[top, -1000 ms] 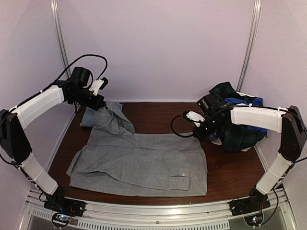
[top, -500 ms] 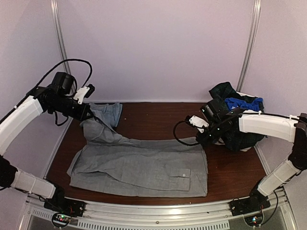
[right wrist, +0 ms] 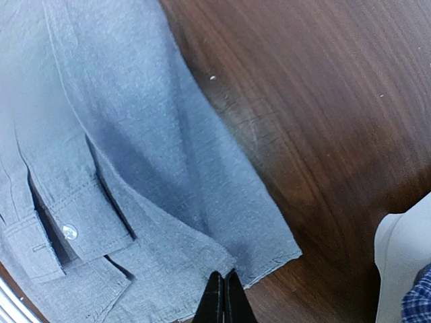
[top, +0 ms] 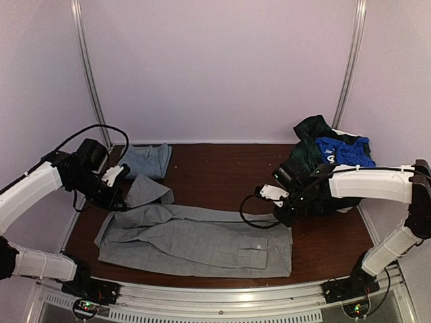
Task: Fold and stack the mixed laundry pile
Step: Fold the 1/3-folded shirt at the center of the board.
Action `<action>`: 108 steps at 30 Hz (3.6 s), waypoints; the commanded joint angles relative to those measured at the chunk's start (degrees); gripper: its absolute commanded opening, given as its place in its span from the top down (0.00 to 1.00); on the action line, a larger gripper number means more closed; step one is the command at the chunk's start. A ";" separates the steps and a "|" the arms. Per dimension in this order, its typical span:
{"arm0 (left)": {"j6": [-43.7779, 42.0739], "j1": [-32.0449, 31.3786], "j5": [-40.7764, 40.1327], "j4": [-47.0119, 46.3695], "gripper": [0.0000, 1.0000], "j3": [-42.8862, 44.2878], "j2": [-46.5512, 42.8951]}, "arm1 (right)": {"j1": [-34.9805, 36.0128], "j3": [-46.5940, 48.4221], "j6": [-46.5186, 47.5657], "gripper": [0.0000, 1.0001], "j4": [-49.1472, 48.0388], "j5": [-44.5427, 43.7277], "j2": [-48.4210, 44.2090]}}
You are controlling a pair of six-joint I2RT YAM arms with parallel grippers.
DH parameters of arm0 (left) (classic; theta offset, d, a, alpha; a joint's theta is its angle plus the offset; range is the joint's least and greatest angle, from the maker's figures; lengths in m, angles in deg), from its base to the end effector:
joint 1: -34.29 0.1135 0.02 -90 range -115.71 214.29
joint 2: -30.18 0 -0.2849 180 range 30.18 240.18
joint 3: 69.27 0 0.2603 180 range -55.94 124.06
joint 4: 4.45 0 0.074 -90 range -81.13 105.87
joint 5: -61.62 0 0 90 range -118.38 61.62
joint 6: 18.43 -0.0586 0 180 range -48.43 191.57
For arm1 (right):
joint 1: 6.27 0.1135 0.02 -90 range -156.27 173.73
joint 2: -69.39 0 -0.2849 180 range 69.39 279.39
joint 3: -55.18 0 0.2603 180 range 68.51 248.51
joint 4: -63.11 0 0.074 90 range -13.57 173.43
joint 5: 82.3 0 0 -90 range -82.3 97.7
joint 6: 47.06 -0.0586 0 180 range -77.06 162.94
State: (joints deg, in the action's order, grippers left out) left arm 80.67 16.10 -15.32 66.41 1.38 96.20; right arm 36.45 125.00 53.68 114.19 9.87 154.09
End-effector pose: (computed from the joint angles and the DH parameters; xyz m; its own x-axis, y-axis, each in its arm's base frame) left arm 0.2015 -0.0802 0.2749 -0.9203 0.1402 -0.3653 0.2482 0.9309 -0.2679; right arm 0.2184 0.2046 0.2093 -0.5308 -0.7436 -0.4067 -0.8022 0.5956 -0.0419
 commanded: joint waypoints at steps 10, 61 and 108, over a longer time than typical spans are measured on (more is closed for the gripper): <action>4.75 -0.17 10.33 -0.18 0.76 -8.74 -7.73 | 6.67 3.43 -2.01 0.74 10.64 -9.59 8.29; 2.38 -0.52 -13.33 -16.86 0.57 15.81 35.56 | -1.73 35.87 -4.58 0.49 -4.42 10.07 32.45; 5.22 -14.72 30.37 -45.21 1.00 10.31 3.06 | 7.85 26.90 4.92 0.28 -31.97 29.40 9.38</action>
State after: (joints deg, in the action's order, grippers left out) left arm 85.28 2.15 11.06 26.02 12.50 100.90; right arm 43.66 146.70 55.69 81.34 41.28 161.79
